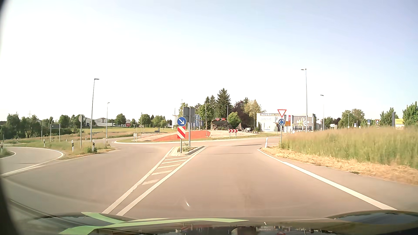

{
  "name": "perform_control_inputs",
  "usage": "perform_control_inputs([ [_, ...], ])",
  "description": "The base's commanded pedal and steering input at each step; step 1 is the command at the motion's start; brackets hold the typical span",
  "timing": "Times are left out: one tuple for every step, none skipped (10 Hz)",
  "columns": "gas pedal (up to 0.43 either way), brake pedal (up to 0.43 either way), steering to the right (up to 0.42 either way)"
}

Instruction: Follow the waypoints while adhering to traffic rules and regulations

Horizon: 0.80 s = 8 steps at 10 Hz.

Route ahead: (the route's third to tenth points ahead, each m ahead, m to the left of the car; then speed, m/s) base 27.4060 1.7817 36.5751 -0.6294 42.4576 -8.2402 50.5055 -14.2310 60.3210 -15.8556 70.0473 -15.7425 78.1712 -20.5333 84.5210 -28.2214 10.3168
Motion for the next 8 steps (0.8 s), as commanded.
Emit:
perform_control_inputs([
  [0.0,0.055,-0.016],
  [0.0,0.067,-0.011],
  [0.0,0.128,-0.007],
  [0.0,0.14,-0.008],
  [0.0,0.146,-0.006],
  [0.0,0.152,-0.004],
  [0.0,0.152,0.001],
  [0.0,0.14,0.007],
])
